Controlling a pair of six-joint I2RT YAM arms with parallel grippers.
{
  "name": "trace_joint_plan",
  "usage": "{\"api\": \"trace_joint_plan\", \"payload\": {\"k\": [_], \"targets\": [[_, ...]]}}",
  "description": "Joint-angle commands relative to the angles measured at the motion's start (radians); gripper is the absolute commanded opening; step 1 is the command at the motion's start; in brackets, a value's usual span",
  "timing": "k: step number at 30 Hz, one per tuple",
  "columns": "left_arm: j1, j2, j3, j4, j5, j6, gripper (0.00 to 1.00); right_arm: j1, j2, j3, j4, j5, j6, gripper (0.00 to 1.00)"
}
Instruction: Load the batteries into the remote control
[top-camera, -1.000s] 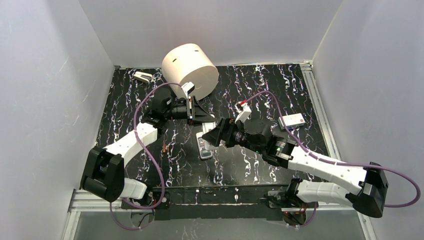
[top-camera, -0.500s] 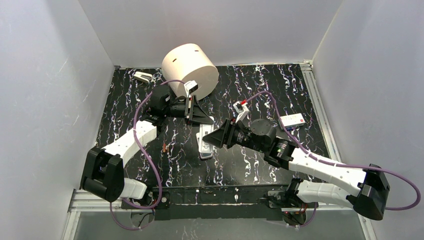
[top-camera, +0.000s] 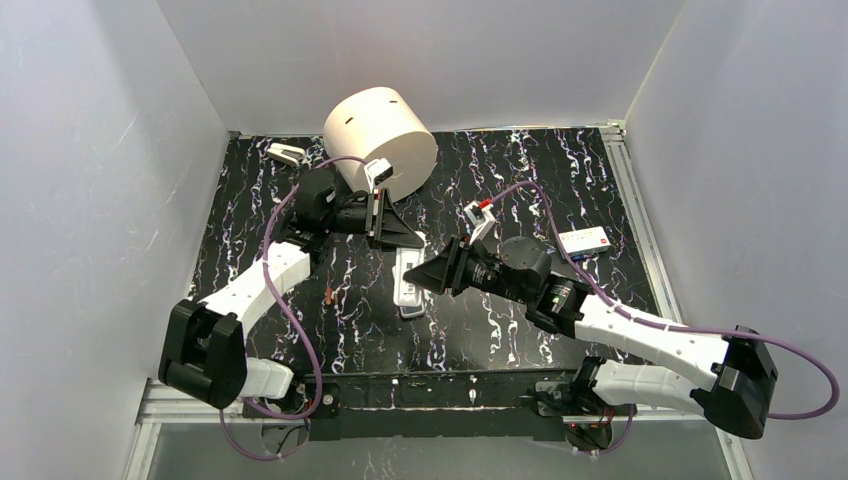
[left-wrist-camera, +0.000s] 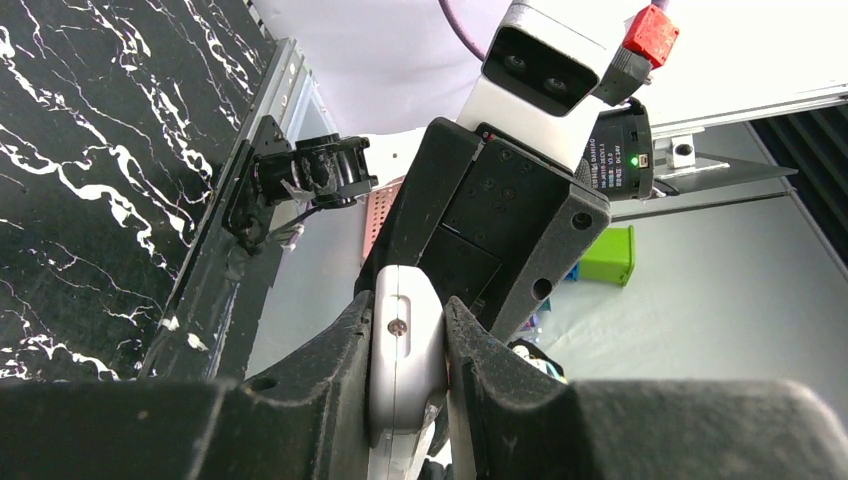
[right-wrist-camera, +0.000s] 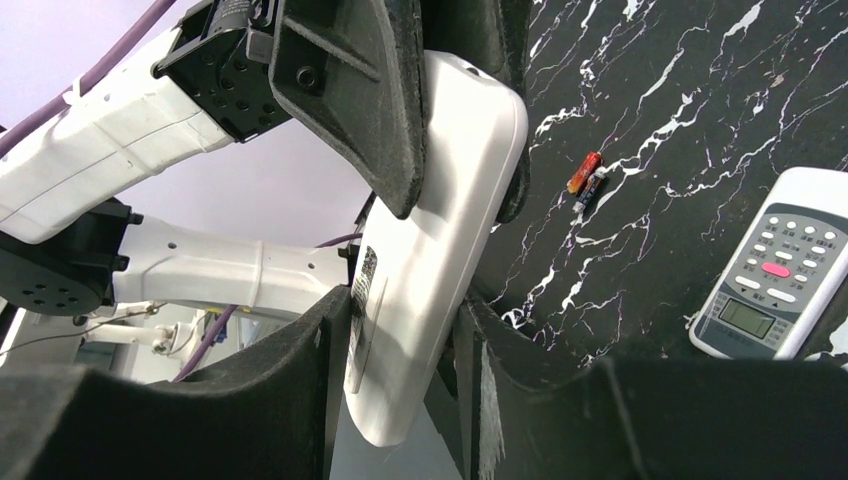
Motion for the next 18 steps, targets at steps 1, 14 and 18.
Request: {"api": "trace_joint_plan", "payload": {"k": [1,14,18], "targets": [[-0.008,-0.039,0.025,0.006,0.001,-0.043,0.00,0.005,0.030,0.001,0.090,-0.013,-0.061,0.33],[-0.009,-0.048,0.040,0.046,0.006,-0.109,0.00,0.004,0.042,-0.053,0.200,-0.067,-0.153,0.22],[-0.008,-0.055,0.043,0.085,0.011,-0.133,0.00,0.003,0.035,-0.083,0.266,-0.084,-0.140,0.20]]}}
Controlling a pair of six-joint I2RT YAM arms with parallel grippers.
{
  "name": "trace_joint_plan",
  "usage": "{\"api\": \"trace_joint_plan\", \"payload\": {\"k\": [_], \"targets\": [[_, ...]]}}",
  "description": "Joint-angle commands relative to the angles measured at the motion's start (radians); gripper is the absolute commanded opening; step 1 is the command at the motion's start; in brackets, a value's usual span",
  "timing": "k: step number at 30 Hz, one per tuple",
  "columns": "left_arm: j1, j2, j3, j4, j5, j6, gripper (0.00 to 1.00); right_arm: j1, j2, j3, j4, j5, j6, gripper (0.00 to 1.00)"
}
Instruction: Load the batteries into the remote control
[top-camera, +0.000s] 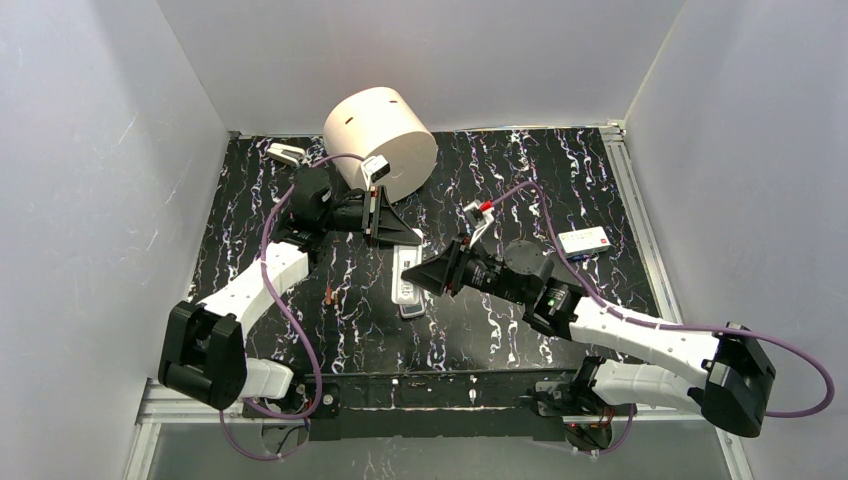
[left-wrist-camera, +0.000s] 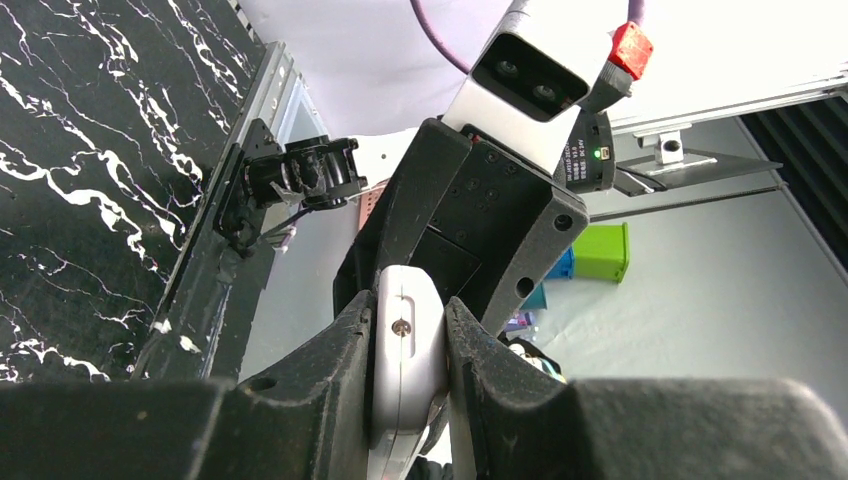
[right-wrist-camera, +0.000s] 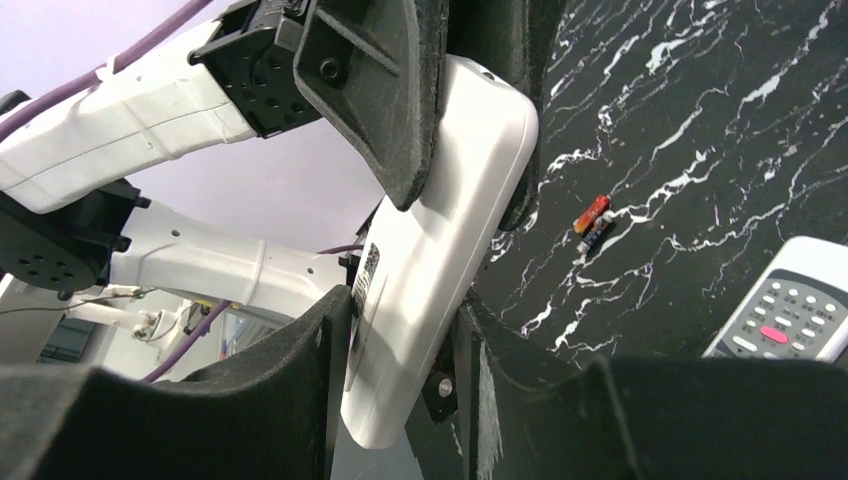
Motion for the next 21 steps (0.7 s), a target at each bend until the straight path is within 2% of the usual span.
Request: {"api": "trace_joint_plan", "payload": {"k": [1,8,15,19,21], "targets": [[-0.026,-0.054,0.045,0.048,-0.004,-0.090,0.00,0.009,0.015,-0.038,0.124,-0.057,-0.050,0.20],[-0.025,-0.104,0.045,0.108,-0.012,-0.076,0.00,-0.015,0.046,-0.049,0.185,-0.088,0.030,0.16],[-0.026,-0.124,0.002,0.110,-0.019,-0.080,0.00,-0.042,0.082,0.017,0.038,-0.037,0.023,0.15],[-0.025,-0.134,0.004,0.110,-0.032,-0.063,0.00,-0.047,0.104,0.037,0.027,-0.070,0.016,0.23],[-0.025,-0.142,0.012,0.110,-0.042,-0.026,0.00,-0.050,0.104,0.042,0.017,-0.091,0.015,0.33]]}}
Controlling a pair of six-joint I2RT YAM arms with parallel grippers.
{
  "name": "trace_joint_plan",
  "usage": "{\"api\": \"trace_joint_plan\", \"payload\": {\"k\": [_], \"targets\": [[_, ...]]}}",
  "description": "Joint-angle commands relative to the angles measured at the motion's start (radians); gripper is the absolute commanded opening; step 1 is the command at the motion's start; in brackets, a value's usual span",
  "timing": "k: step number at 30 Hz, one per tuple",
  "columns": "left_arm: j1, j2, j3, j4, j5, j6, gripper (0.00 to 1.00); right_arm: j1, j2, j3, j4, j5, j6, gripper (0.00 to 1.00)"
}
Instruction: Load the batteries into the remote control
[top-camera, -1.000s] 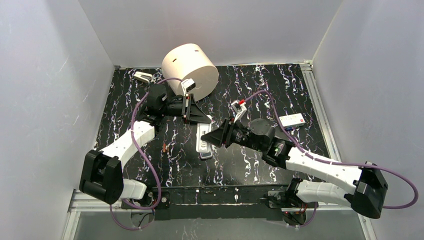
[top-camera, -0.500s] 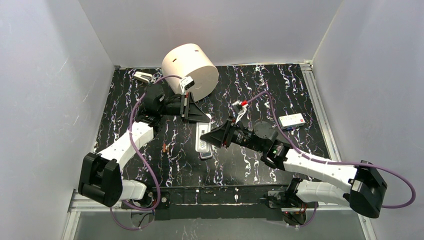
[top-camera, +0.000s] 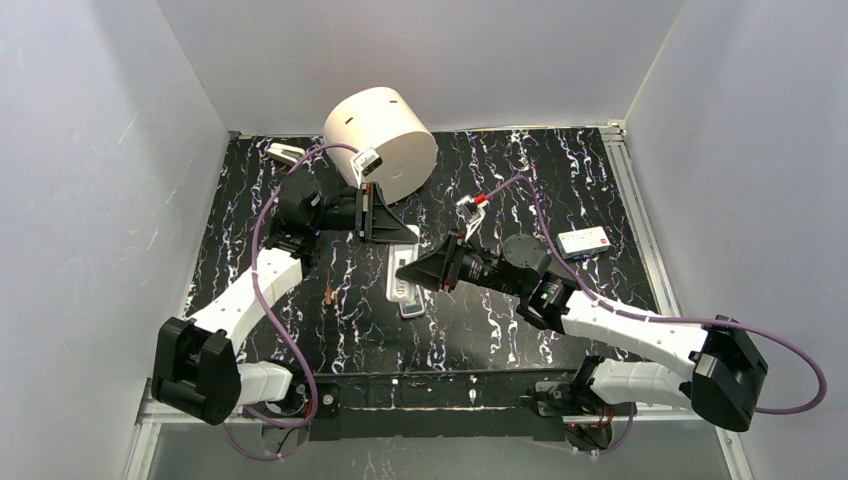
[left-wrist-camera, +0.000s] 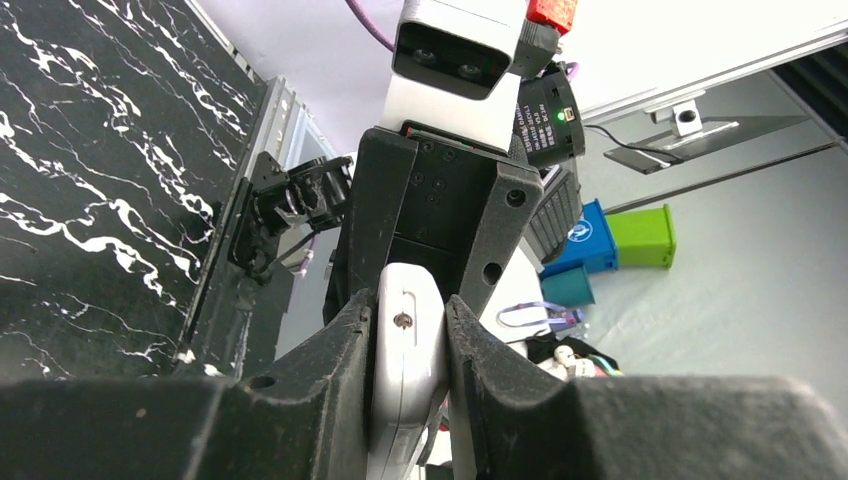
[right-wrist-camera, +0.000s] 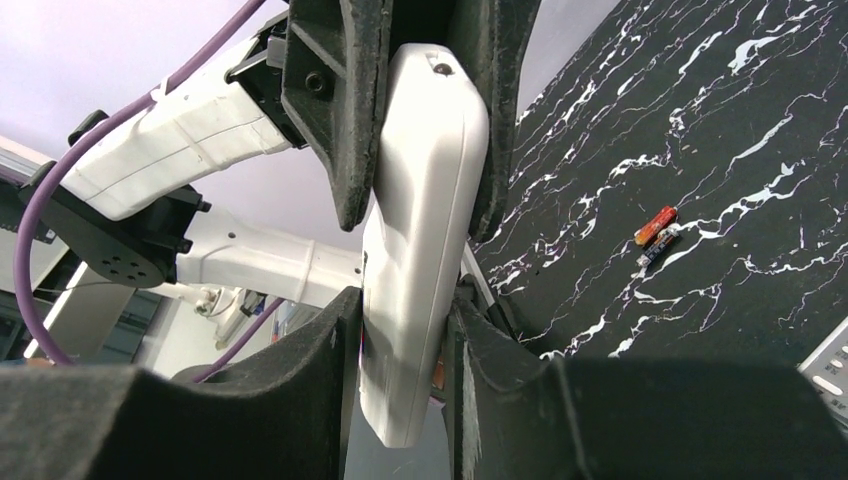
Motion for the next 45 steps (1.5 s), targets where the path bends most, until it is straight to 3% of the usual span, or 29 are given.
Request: {"api": "trace_joint_plan", "payload": {"k": [1,10,17,21,25,29,32,36,41,45], "targets": [[-0.028,-0.072,0.019,0.017,-0.037,0.001,0.00,-0.014,0.042,0.032,-0.112,0.015,-0.053,0.36],[-0.014,-0.071,0.003,0.017,-0.081,0.090,0.00,-0.067,-0.024,-0.034,-0.026,-0.007,0.023,0.57],[-0.014,-0.082,-0.012,0.016,-0.070,0.106,0.00,-0.077,-0.004,-0.038,0.062,-0.060,0.044,0.59],[-0.014,-0.085,-0.020,0.015,-0.066,0.108,0.00,-0.078,0.031,-0.025,0.134,-0.117,0.058,0.46],[-0.012,-0.084,-0.027,0.016,-0.084,0.102,0.01,-0.080,0.083,0.021,0.115,-0.141,0.075,0.14],[-0.008,-0.083,-0.037,0.001,-0.138,0.094,0.30,-0.081,0.076,0.028,0.070,-0.102,0.057,0.06],[-0.005,-0.100,-0.059,-0.046,-0.207,0.142,0.59,-0.084,0.048,0.047,-0.046,-0.041,0.010,0.02],[0.004,-0.141,-0.052,-0.347,-0.339,0.367,0.95,-0.099,0.012,0.109,-0.330,0.103,-0.099,0.01],[0.011,-0.134,0.115,-0.968,-0.694,0.707,0.98,-0.191,0.061,0.254,-0.785,0.385,-0.255,0.01],[0.011,-0.097,0.168,-1.152,-0.849,0.787,0.98,-0.285,0.254,0.408,-1.098,0.607,-0.387,0.01]]}}
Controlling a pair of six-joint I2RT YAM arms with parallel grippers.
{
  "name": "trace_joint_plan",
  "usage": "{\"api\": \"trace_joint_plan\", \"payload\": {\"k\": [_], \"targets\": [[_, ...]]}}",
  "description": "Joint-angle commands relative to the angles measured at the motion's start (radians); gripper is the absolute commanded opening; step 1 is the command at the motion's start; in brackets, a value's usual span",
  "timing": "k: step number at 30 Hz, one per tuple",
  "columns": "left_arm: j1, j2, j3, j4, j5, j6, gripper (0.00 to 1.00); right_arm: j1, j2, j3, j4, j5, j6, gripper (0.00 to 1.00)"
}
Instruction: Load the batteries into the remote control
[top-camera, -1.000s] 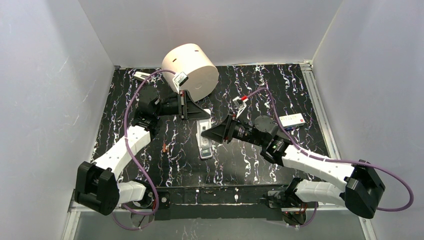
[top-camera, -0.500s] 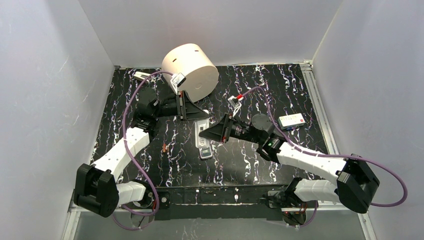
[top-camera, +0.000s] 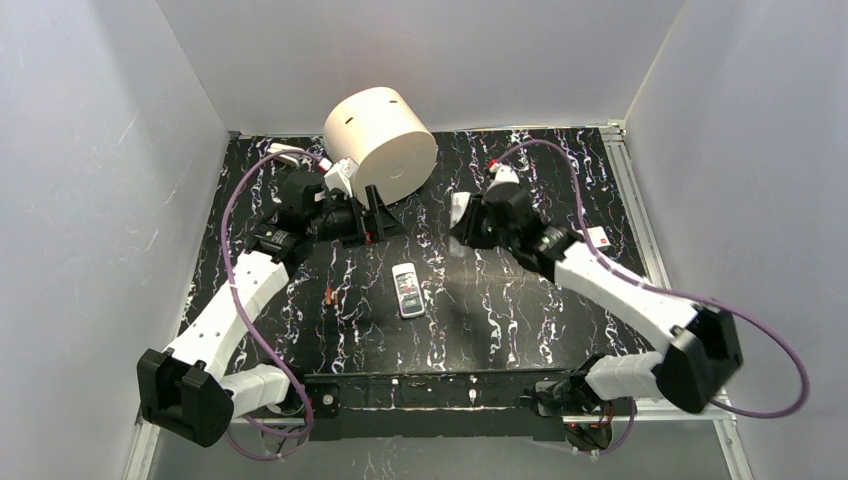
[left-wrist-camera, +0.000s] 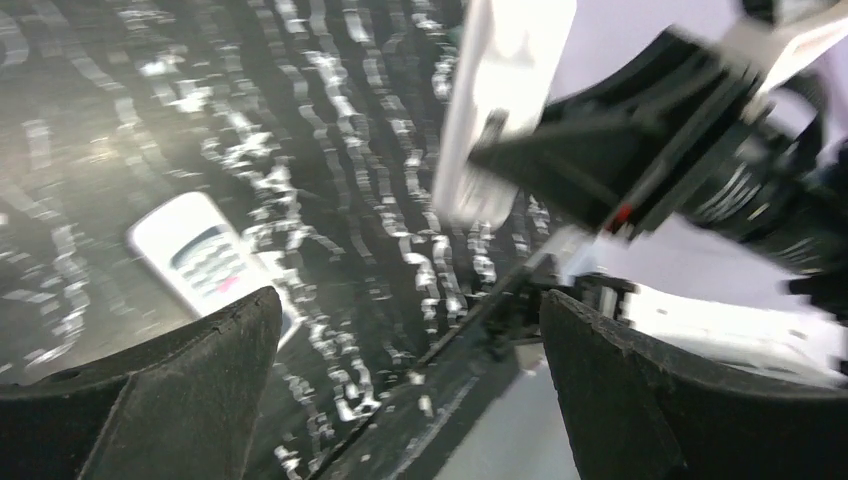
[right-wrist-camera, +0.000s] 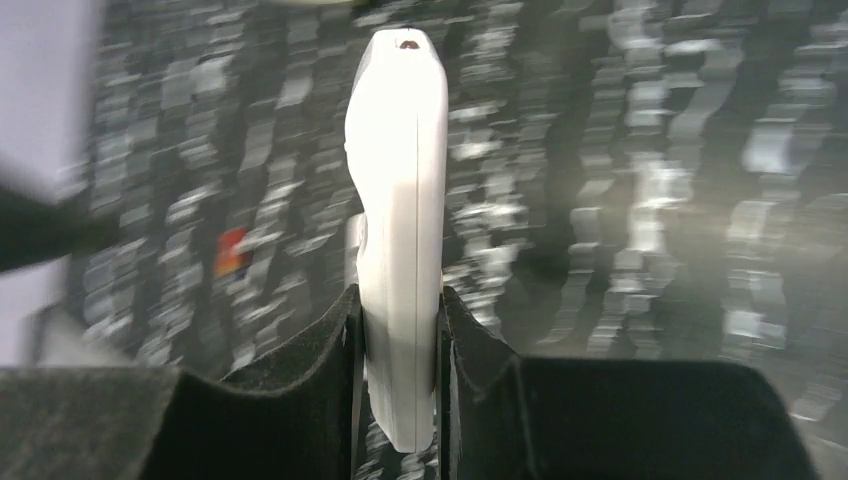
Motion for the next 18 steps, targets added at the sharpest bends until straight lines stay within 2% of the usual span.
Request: {"api": "trace_joint_plan", "payload": {"k": [1,4,8,18], "targets": [[0.007,0.012,0.063,-0.355,-0.237,0.191,0.98,-0.081,0.208,0.185,-0.454,0.384,-0.208,0.01],[0.007,0.002,0.041,-0.354,-0.231,0.179,0.98,-0.094,0.393,0.311,-0.627,0.631,-0.278,0.01],[0.007,-0.021,0.006,-0.322,-0.204,0.159,0.98,-0.097,0.546,0.409,-0.721,0.846,-0.304,0.01],[0.007,-0.010,-0.006,-0.312,-0.149,0.165,0.98,-0.109,0.719,0.420,-0.699,0.939,-0.340,0.03]]}}
